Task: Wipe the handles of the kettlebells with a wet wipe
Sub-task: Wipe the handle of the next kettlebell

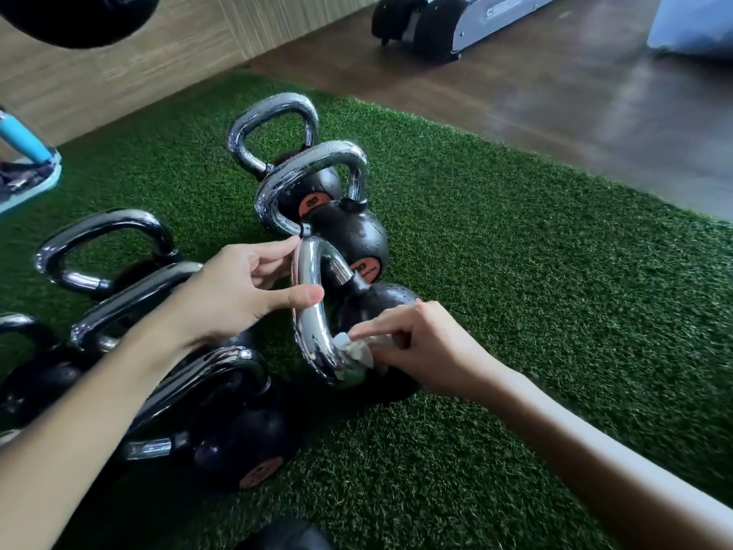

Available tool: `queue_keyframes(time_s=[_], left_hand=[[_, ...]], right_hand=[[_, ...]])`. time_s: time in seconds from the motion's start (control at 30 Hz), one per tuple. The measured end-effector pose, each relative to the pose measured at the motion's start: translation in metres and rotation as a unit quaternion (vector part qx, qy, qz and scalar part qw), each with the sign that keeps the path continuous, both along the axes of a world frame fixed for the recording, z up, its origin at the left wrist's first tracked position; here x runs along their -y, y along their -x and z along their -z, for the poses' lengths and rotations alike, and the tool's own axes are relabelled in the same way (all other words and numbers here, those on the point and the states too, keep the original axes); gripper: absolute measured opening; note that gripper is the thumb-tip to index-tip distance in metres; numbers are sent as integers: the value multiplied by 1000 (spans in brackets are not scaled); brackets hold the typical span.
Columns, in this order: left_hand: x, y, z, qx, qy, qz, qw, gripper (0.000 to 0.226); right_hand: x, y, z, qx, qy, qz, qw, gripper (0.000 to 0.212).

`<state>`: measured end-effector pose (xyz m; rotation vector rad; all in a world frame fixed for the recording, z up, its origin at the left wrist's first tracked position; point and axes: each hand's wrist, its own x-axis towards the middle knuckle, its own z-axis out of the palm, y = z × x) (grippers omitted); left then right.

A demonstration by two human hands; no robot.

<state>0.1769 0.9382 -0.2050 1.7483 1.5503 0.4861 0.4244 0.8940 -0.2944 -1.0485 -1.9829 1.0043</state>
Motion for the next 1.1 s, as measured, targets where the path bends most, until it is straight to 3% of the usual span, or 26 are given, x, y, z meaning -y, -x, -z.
queue_keyframes(time_s=[0.13, 0.2, 0.33, 0.43, 0.6, 0.8, 0.93, 1.1], left_hand=[[-3, -28, -7, -43, -10, -2, 999, 125], [3, -52, -10, -83, -34, -9, 996, 115], [17, -107, -8, -139, -115, -38, 983, 93], [29, -121, -8, -152, -160, -108, 969, 72], [75, -142, -3, -154, -241, -212, 934, 47], [90, -150, 16, -163, -247, -239, 925, 52], [91, -146, 19, -83, -243, -268, 929, 51], [84, -133, 18, -49, -247, -230, 940, 54]], right_hand=[[-9, -27, -12, 51, 43, -31, 997, 18], [-23, -49, -15, 52, 38, 4, 998, 16], [-66, -71, -21, -74, 31, 156, 985, 18], [-96, -70, -27, -104, 7, 170, 980, 21], [-136, -46, -42, -77, -23, 77, 994, 21], [-174, -23, -46, 38, 68, -141, 987, 15], [-175, -24, -57, 54, 88, -151, 983, 25], [-164, -30, -61, 40, 81, -172, 981, 23]])
